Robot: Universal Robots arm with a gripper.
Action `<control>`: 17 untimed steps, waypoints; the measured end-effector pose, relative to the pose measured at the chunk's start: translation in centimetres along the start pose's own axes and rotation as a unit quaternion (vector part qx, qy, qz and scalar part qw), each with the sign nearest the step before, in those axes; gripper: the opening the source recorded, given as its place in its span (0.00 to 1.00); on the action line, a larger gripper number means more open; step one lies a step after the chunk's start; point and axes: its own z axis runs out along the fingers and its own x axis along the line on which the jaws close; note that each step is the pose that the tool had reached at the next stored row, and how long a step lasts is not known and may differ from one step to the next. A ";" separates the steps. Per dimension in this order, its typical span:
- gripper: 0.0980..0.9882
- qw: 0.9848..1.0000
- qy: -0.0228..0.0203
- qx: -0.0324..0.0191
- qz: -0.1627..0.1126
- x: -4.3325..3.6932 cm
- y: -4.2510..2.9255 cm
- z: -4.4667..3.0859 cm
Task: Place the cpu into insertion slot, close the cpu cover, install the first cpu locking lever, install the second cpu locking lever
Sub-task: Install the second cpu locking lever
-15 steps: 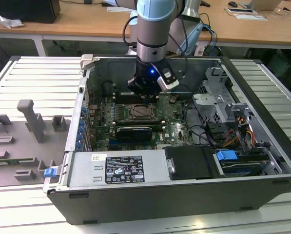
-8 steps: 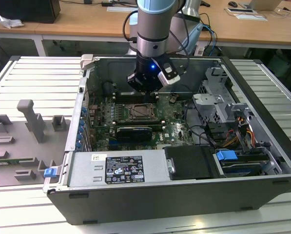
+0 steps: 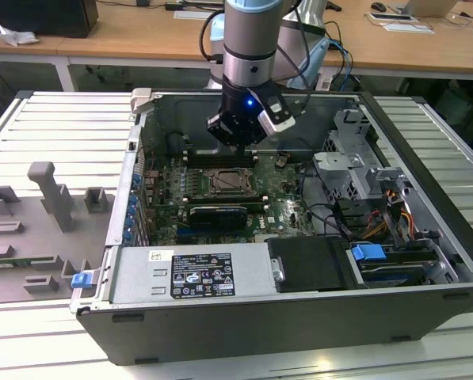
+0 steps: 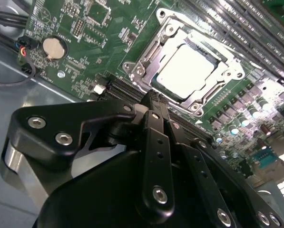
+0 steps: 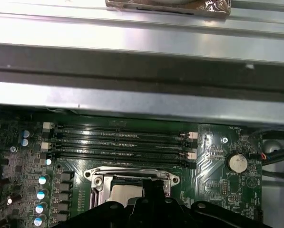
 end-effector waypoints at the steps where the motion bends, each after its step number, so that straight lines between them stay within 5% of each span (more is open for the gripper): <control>1: 0.01 1.000 0.000 0.000 0.000 0.02 -0.33 -0.03; 17: 0.01 1.000 0.000 0.000 0.000 0.13 -2.11 -0.22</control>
